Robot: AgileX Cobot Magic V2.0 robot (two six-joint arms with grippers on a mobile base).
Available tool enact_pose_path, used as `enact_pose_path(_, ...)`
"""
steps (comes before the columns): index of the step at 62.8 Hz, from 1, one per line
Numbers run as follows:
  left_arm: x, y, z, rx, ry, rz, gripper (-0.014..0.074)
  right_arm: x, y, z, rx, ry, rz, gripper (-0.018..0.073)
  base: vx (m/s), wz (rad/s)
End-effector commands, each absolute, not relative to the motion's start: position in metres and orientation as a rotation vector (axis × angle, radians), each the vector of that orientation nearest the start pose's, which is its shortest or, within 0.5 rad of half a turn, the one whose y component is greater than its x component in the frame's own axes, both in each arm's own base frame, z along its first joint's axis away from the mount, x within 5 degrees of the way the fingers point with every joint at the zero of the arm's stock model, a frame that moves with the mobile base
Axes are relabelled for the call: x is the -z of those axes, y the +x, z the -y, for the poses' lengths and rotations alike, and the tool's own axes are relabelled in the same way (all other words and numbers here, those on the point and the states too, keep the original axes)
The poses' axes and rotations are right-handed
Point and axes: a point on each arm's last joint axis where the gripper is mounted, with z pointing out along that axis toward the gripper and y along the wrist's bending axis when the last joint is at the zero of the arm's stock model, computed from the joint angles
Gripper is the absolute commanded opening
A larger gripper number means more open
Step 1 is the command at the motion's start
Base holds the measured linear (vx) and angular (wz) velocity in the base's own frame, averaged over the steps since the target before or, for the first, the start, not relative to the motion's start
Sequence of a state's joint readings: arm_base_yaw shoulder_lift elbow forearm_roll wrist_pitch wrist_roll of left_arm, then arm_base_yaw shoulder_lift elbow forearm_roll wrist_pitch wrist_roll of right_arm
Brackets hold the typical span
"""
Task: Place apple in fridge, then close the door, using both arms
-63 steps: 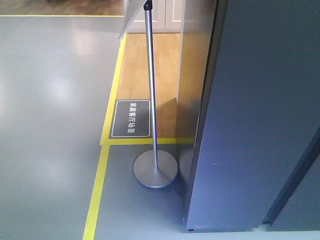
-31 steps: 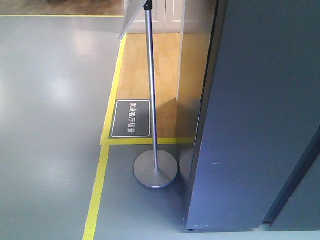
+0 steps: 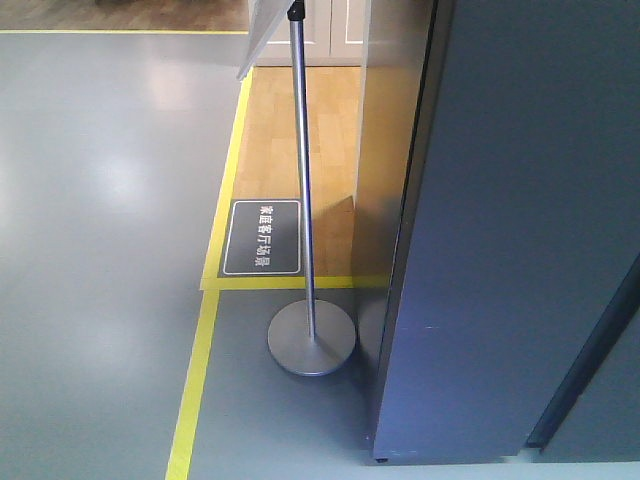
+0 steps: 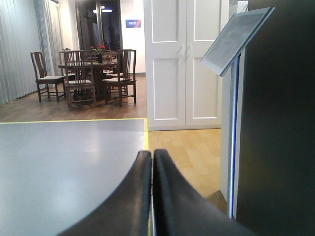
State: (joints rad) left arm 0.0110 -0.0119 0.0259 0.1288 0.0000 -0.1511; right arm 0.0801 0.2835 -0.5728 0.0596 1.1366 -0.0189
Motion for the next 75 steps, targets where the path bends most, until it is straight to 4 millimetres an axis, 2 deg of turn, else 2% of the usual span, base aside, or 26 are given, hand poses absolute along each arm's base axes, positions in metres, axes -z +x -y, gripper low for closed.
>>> enact_pose_path(1, -0.2034, 0.0557, -0.0001, 0.012, -0.019, -1.433, -0.0006, -0.2989, 0.0341, -0.0077, -0.11, -0.108, -2.266, -0.0003, 0.0, 0.0)
enact_pose_path(75, -0.2033, 0.0558, -0.0007, 0.033, -0.048, -1.433, -0.0006, -0.2989, 0.0341, -0.0077, -0.11, -0.108, -2.266, -0.0003, 0.0, 0.0)
